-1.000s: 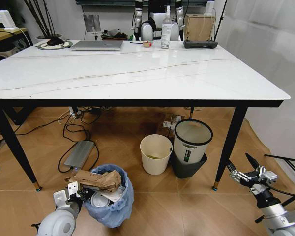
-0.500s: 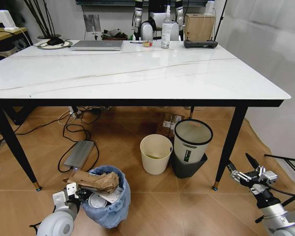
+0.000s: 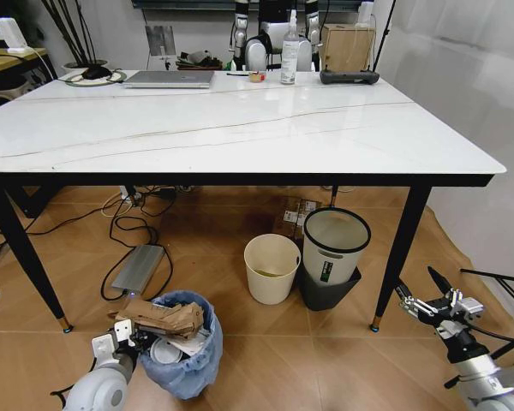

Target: Pick up the trash bin and place the trash from the table into it.

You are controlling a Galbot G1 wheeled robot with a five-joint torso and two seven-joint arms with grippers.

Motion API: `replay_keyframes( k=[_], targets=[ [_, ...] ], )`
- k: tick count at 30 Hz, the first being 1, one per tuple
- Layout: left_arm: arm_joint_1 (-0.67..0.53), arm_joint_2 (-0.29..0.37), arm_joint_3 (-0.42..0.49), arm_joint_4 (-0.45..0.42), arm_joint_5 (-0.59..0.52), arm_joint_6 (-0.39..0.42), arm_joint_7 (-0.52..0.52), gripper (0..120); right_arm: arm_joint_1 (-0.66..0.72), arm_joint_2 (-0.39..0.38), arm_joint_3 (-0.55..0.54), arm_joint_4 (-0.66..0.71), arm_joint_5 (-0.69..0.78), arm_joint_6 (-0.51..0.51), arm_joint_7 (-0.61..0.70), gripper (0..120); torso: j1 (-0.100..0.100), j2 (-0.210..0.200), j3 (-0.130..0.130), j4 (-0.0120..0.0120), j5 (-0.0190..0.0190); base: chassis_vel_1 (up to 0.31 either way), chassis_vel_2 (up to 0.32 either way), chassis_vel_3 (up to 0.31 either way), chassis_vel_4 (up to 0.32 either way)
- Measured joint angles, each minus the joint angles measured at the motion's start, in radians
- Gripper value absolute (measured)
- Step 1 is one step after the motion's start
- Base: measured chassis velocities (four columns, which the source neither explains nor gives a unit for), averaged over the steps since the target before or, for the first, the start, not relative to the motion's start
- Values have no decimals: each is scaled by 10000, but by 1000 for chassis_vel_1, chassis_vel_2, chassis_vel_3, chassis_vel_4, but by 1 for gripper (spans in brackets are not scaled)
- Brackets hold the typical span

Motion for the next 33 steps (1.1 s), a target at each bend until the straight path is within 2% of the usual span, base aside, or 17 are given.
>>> replay_keyframes(
  k=[33],
  targets=[
    [-368,-259,84,943,151,-302,383,0,0,0,0,0,0,0,0,100,6,18,13,0,0,0,0,0,0]
  ],
)
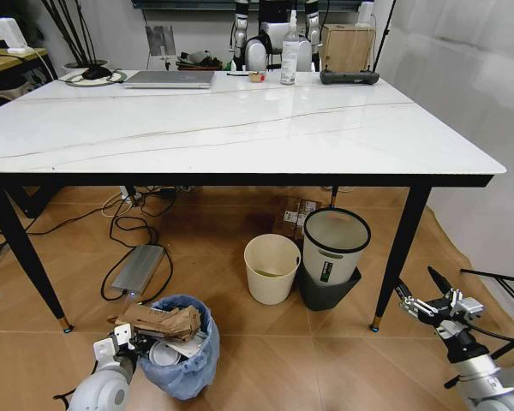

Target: Pick up the trash bin and place the trash from the table into it.

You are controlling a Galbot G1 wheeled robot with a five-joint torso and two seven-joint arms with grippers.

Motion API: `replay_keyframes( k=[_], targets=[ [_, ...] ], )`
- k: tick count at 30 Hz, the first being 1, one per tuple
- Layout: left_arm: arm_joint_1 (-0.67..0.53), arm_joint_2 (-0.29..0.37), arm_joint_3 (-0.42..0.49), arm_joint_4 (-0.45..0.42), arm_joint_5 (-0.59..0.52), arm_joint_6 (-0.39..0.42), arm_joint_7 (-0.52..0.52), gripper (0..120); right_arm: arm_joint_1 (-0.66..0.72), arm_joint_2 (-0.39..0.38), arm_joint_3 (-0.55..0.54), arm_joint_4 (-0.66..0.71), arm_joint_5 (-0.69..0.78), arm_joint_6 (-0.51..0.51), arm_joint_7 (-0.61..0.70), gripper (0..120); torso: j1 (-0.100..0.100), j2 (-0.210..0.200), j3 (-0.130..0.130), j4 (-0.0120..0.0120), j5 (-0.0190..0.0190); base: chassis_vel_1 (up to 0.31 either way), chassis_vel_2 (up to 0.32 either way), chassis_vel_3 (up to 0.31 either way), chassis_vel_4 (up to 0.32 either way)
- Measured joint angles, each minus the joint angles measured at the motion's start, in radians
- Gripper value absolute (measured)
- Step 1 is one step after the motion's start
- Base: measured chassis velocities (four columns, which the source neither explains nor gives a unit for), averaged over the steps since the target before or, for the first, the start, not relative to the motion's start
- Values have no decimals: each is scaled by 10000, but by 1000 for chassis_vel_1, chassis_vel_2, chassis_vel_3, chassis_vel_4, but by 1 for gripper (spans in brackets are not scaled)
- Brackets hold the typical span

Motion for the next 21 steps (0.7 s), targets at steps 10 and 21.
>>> replay_keyframes(
  k=[10,21],
  targets=[
    [-78,0,25,133,-2,-18,29,0,0,0,0,0,0,0,0,100,1,3,1,0,0,0,0,0,0],
    [-146,0,26,278,-1,-67,83,0,0,0,0,0,0,0,0,100,1,4,2,0,1,0,0,0,0]
  ],
)
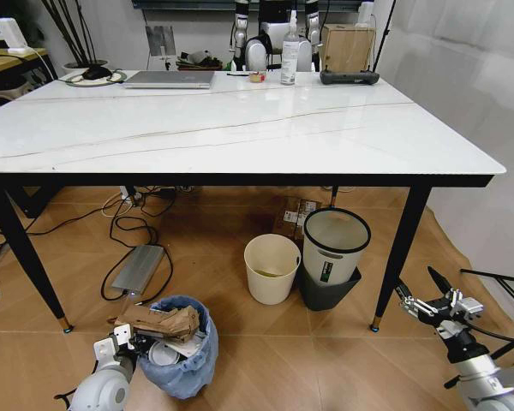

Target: Pick up the trash bin and place the trash from the table into it.

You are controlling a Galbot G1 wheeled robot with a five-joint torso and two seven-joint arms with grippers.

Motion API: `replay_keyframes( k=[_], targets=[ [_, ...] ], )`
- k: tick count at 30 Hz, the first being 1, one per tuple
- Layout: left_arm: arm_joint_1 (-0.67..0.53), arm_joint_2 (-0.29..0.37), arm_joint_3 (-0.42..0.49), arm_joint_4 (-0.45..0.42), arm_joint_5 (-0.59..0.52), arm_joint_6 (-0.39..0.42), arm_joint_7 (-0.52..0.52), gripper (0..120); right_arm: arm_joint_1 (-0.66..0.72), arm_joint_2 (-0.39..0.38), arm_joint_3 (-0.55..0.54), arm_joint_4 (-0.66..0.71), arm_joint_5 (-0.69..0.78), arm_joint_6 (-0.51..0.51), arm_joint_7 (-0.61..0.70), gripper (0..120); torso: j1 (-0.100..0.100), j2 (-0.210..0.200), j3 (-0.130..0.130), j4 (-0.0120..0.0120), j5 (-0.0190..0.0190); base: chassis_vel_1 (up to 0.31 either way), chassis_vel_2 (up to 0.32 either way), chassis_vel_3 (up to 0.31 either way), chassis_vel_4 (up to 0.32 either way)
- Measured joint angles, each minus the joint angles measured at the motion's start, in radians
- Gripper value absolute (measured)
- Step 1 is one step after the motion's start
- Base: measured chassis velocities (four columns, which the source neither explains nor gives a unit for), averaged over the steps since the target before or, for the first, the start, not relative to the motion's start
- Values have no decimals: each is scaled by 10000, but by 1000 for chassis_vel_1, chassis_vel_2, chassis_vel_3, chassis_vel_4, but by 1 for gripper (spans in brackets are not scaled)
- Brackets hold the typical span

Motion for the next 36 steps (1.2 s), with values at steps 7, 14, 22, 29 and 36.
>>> replay_keyframes(
  k=[7,14,22,29,36],
  targets=[
    [-27,-19,-1,81,13,-84,93,6,0,0,0,0,0,0,0,100,0,1,0,0,2,0,0,0,0],
    [-52,-25,-57,174,21,-158,174,15,0,0,0,0,0,0,0,100,0,1,0,0,0,0,0,0,0],
    [50,21,-124,164,-58,-201,257,23,0,0,0,0,0,0,0,100,0,1,1,0,0,0,0,0,0],
    [182,48,-194,42,-154,-229,308,25,0,0,0,0,0,0,0,100,0,1,1,0,0,0,0,0,0],
    [374,142,-229,-178,-285,-213,302,28,0,0,0,0,0,0,0,100,0,1,1,0,0,0,0,0,0]
  ],
)
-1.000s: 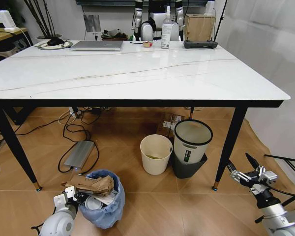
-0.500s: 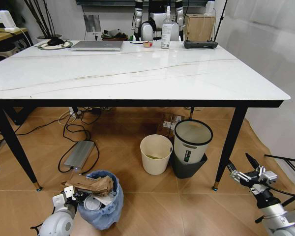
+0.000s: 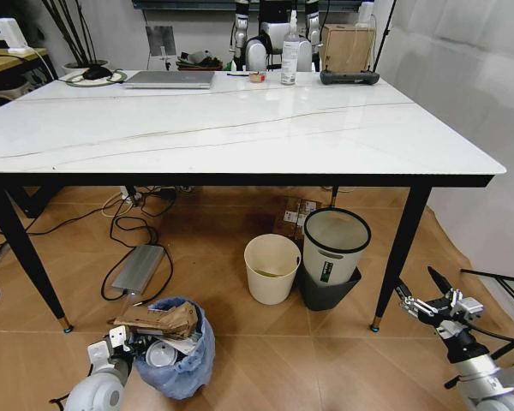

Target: Pick up the trash bin and place the trash from the table into it.

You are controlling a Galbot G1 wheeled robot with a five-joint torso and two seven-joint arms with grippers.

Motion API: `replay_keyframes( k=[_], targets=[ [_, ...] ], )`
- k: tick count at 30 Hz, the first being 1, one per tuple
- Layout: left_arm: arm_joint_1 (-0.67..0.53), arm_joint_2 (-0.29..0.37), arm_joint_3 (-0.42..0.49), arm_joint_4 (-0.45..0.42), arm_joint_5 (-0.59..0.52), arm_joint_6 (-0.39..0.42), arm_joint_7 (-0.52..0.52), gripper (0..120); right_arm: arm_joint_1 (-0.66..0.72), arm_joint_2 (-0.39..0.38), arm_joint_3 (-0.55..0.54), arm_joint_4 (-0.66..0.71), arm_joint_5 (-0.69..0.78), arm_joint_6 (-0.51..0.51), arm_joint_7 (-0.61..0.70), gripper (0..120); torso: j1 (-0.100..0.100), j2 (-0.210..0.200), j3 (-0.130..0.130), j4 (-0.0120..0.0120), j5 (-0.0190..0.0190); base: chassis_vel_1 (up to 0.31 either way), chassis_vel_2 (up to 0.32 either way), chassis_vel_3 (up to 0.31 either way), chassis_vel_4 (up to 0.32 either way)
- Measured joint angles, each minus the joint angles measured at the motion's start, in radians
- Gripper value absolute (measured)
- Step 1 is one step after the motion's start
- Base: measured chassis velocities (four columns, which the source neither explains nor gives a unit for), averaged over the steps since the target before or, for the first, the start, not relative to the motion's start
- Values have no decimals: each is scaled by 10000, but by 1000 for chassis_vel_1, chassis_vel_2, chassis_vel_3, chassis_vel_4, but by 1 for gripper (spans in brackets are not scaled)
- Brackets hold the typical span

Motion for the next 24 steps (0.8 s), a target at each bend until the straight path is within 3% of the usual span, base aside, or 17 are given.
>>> replay_keyframes(
  k=[24],
  targets=[
    [540,297,-50,-496,-24,112,-87,36,0,0,0,0,0,0,0,100,0,0,0,0,-1,0,0,0,0]
  ],
)
